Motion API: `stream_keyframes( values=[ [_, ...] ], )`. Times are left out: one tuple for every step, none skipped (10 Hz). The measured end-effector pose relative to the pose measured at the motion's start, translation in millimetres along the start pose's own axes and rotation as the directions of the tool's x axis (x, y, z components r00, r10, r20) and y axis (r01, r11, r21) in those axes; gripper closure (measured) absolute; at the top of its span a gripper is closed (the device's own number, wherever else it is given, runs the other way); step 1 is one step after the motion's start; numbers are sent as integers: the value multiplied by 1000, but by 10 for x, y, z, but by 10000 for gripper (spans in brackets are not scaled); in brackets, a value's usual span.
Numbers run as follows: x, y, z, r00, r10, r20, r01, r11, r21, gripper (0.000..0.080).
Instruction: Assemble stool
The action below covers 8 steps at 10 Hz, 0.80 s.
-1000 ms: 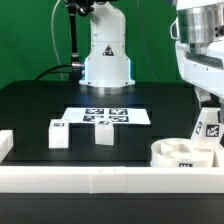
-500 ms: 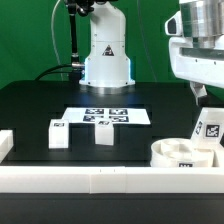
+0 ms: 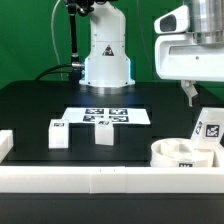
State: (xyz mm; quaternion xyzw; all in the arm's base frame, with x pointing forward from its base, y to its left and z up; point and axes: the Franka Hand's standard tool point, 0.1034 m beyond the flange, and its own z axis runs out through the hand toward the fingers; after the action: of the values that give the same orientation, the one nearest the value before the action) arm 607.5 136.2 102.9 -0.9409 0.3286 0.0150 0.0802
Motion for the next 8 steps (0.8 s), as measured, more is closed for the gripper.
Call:
stream_keyframes(
  values=[
    [1,-1,-4,997,-73,0,73,997,1,151],
    [0,2,3,990,-140,0,140,990,0,151],
    [2,4,3,979,-205,0,205,979,0,151],
    [5,6,3,960,-281,0,281,960,0,151],
    [7,10,5,928,-373,0,373,928,-4,151],
    [8,15,8,868,-497,-2,497,868,-19,151],
    [4,14,9,809,-587,0,587,809,-29,151],
    [-6,1,2,742,-670,-1,669,741,-45,151]
  ],
)
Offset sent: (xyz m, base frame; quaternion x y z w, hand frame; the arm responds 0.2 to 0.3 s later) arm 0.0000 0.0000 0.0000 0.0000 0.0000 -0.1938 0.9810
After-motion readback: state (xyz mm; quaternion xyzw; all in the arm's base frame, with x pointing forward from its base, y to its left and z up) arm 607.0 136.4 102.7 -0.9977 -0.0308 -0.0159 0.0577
